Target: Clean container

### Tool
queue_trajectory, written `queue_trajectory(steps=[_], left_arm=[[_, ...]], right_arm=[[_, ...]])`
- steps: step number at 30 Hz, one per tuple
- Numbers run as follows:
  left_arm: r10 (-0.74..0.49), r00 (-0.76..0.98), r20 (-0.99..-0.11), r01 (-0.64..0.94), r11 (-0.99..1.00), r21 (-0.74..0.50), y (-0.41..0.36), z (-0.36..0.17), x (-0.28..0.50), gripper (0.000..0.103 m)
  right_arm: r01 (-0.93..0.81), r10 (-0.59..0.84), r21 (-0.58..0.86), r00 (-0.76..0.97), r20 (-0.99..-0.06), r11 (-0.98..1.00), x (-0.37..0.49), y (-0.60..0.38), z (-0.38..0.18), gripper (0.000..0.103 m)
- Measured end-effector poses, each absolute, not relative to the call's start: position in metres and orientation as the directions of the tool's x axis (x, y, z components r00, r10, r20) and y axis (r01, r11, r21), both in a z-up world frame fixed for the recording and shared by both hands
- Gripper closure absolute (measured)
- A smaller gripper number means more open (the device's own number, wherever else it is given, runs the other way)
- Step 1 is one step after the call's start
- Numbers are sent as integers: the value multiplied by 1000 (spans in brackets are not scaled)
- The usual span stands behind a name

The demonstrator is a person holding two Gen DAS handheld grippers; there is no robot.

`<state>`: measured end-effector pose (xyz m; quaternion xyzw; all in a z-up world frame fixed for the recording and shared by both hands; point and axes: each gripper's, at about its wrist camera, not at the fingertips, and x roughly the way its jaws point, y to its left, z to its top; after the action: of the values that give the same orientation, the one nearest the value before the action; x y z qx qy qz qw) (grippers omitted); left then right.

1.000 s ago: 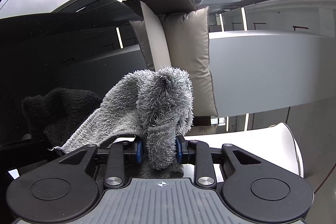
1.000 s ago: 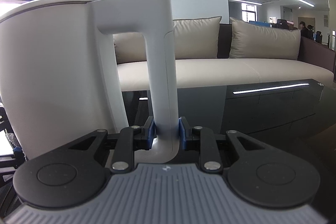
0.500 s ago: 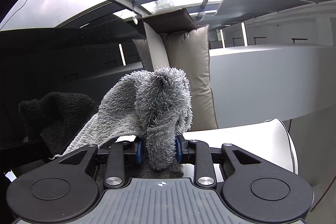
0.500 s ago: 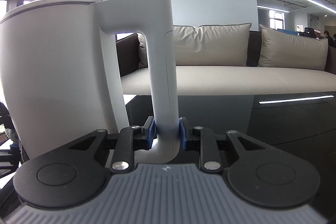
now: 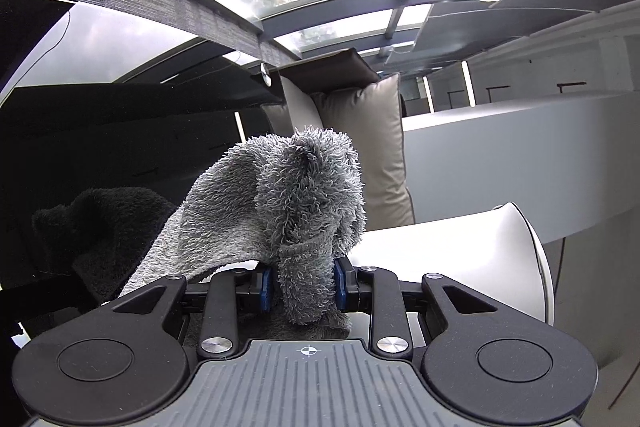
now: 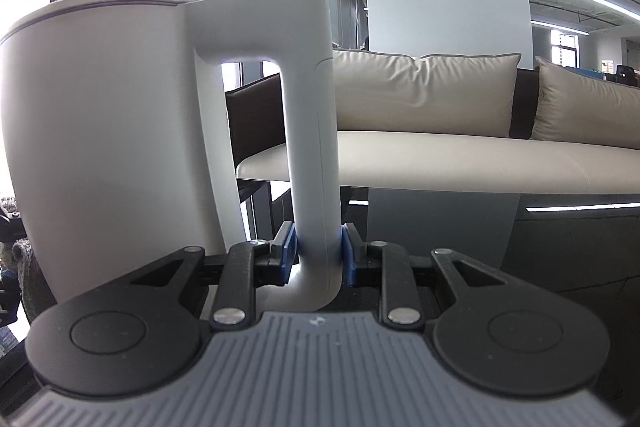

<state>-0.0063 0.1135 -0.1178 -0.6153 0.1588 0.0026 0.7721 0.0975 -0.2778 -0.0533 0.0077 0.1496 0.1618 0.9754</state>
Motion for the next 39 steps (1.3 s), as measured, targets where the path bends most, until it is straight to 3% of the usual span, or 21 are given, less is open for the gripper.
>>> queue_trajectory(steps=[17,22,26,33,36,39], left_arm=[[-195,949,-247,-201,228,-953,116,-118,-12,78],[-199,944,-264,-218,227,-949,117,-119,-10,78],[-203,941,-270,-224,220,-949,118,-120,-10,78],[-216,936,-277,-231,215,-949,122,-124,-12,78],[-219,934,-284,-238,212,-948,122,-125,-12,77],[-223,931,-290,-245,206,-947,123,-128,-11,77]], right_arm=[[-312,323,84,897,-303,946,114,-261,-49,76],[-275,332,206,881,-338,939,121,-273,-44,69],[-218,368,391,855,-365,894,120,-289,-40,65],[-117,509,739,795,-331,663,116,-318,-37,62],[-114,537,787,789,-300,606,112,-321,-32,61],[-133,574,837,783,-239,530,108,-321,-28,52]])
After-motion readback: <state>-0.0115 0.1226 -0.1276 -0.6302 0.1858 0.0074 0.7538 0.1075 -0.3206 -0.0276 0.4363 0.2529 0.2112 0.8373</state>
